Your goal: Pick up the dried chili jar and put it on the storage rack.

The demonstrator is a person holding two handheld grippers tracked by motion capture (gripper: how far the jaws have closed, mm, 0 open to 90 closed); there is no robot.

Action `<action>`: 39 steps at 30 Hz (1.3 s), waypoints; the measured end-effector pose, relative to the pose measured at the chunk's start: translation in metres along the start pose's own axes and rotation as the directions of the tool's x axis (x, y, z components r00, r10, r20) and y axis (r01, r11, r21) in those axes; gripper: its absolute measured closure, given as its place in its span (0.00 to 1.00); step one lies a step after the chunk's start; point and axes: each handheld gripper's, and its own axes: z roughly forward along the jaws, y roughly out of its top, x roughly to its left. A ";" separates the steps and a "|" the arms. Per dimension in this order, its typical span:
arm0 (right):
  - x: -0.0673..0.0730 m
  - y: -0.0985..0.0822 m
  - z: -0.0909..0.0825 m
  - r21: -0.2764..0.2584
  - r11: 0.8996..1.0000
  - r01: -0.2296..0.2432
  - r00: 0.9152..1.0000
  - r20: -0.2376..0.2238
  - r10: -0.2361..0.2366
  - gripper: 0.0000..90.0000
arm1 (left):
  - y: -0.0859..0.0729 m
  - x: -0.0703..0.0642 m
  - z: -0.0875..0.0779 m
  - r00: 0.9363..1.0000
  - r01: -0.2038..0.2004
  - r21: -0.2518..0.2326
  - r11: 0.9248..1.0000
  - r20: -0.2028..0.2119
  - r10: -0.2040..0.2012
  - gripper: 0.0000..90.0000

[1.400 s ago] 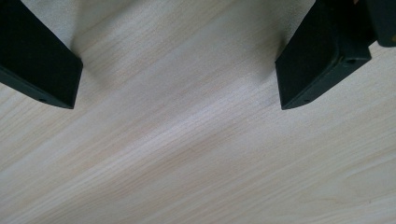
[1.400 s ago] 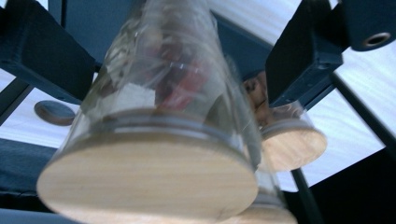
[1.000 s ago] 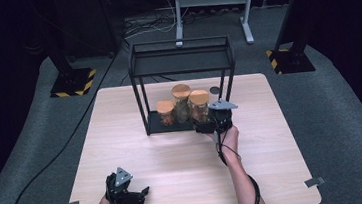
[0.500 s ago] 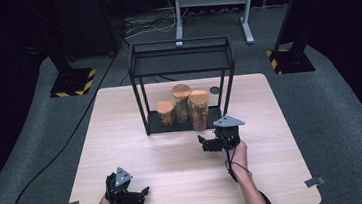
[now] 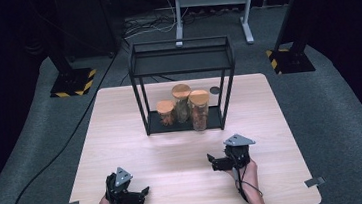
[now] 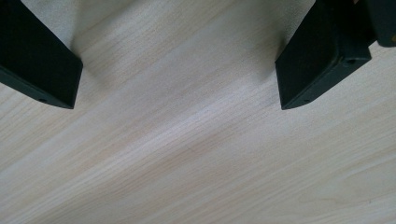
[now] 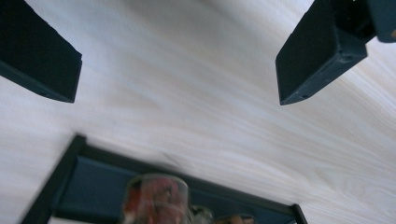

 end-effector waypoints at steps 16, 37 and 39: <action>-0.019 -0.044 -0.027 0.042 0.997 -0.057 0.998 0.038 0.056 0.00 | 0.000 0.000 0.000 1.000 0.000 0.001 1.000 0.000 0.000 0.00; -0.018 -0.045 -0.029 0.034 0.999 -0.041 0.999 0.038 0.039 0.00 | 0.000 0.000 0.000 1.000 0.001 -0.001 1.000 -0.001 -0.001 0.00; -0.018 -0.045 -0.029 0.035 0.999 -0.039 0.999 0.038 0.038 0.00 | 0.000 0.000 0.000 1.000 0.001 0.000 1.000 -0.001 -0.001 0.00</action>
